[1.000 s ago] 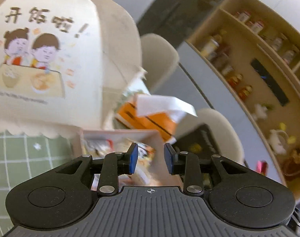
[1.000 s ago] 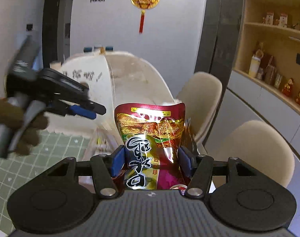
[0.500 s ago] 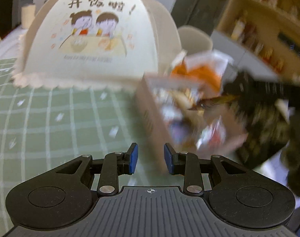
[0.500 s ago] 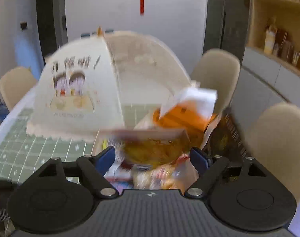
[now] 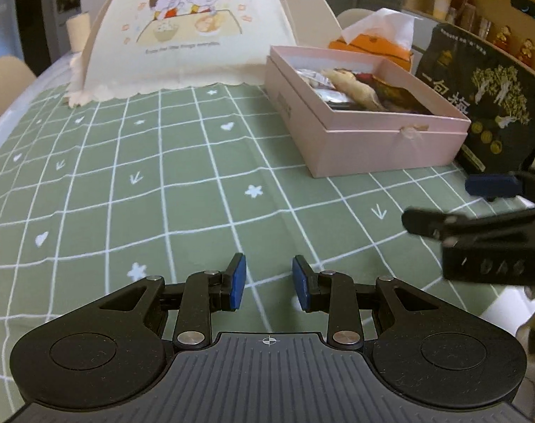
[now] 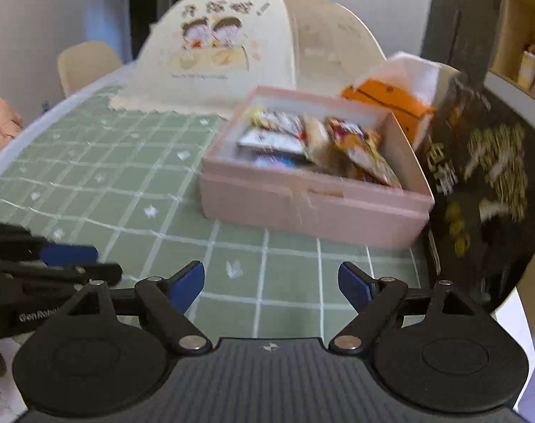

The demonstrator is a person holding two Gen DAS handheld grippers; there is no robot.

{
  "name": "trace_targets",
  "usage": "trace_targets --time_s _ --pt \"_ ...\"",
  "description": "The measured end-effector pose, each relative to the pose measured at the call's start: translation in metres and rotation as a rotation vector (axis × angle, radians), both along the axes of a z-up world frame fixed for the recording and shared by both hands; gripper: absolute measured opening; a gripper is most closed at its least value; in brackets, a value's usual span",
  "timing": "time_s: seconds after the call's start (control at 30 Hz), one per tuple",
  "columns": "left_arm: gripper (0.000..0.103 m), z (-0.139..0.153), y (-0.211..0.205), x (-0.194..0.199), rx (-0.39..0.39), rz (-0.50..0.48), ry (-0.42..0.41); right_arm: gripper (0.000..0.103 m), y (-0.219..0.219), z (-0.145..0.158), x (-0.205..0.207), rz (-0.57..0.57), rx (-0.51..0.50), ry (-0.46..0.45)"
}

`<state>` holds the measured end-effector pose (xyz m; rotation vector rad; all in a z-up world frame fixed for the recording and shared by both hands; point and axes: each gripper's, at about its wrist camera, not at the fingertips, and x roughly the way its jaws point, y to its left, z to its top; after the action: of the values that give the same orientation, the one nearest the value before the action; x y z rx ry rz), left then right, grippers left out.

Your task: Organize snacks

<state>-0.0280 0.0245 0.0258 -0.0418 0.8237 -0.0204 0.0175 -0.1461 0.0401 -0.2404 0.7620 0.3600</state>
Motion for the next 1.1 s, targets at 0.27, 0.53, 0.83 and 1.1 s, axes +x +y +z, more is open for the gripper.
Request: trace_targets --time_s 0.27,0.53,0.83,1.1 --pt "0.041 -0.017 -0.021 0.009 0.065 -0.017 -0.151 0.098 -0.015 -0.03 0.019 -0.119 0.058 0.062" --pt "0.041 -0.02 -0.023 0.012 0.057 -0.01 -0.172 0.103 -0.026 -0.042 0.017 -0.159 0.092 -0.023" --pt "0.041 -0.02 -0.023 0.011 0.06 -0.009 -0.172 0.103 -0.027 -0.043 0.016 -0.167 0.103 -0.057" --pt "0.041 -0.019 -0.023 0.011 0.057 -0.009 -0.172 0.103 -0.027 -0.043 0.016 -0.167 0.103 -0.057"
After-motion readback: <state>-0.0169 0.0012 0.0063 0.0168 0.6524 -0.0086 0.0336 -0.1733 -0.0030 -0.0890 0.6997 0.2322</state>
